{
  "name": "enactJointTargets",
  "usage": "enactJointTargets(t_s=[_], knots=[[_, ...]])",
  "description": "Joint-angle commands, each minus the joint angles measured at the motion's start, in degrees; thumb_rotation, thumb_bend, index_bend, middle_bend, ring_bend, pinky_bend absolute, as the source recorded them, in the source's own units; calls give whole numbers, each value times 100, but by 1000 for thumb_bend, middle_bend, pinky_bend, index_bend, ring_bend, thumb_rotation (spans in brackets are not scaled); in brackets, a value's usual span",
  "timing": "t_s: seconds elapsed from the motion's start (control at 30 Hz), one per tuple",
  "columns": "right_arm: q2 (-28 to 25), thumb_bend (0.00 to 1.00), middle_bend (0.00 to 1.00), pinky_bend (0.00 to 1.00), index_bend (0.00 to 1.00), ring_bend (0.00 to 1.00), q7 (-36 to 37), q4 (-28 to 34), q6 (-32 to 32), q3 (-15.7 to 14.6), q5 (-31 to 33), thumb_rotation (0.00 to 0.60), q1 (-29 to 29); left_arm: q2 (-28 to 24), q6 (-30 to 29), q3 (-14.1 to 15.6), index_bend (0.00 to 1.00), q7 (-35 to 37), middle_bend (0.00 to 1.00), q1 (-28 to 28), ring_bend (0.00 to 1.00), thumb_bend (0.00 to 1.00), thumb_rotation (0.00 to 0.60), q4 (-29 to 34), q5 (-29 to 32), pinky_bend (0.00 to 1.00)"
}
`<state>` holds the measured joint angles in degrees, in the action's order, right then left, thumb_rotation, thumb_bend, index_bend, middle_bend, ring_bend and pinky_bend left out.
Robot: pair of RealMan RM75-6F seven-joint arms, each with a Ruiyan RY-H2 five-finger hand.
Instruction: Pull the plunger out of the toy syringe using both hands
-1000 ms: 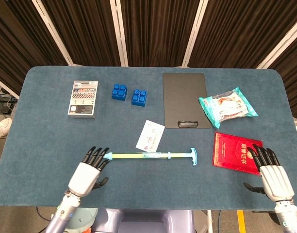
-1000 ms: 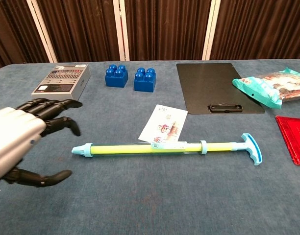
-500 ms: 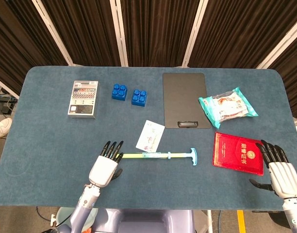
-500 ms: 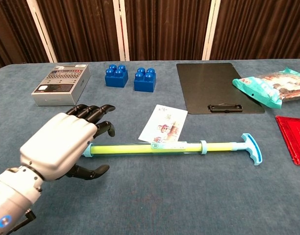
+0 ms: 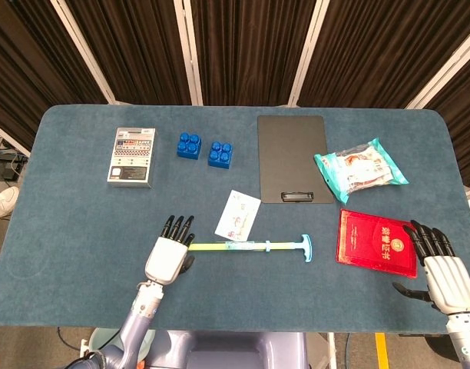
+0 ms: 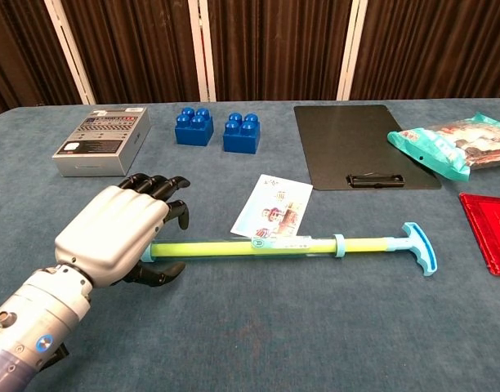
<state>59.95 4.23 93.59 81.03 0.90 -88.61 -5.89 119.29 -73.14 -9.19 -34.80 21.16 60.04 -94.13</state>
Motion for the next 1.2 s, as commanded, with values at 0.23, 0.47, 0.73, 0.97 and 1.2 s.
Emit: enactJointTargets(t_s=[0.23, 0.47, 0.73, 0.97, 1.2], knots=[[61, 0, 0, 0, 0, 0, -217, 27, 24, 16, 59, 600, 21, 170, 183, -97, 451, 141, 115, 215, 103, 283, 600, -399, 268, 121], [117, 0, 0, 0, 0, 0, -304, 9, -9, 34, 97, 600, 2, 253, 186, -79, 617, 137, 241, 307, 211, 418, 600, -521, 348, 122], [280, 33, 0, 0, 32, 0, -547, -17, -276, -30, 157, 600, -84, 252, -170, 163, 686, 330, 290, 302, 245, 493, 600, -446, 136, 122], [871, 163, 21, 0, 273, 0, -850, -256, -566, -244, -218, 600, -251, 92, -111, 341, 698, 472, 293, 291, 245, 493, 600, -130, 132, 122], [1814, 297, 76, 8, 416, 0, -826, -841, -549, -231, -612, 600, -444, -78, -61, 449, 702, 478, 295, 299, 245, 494, 600, 105, 150, 122]])
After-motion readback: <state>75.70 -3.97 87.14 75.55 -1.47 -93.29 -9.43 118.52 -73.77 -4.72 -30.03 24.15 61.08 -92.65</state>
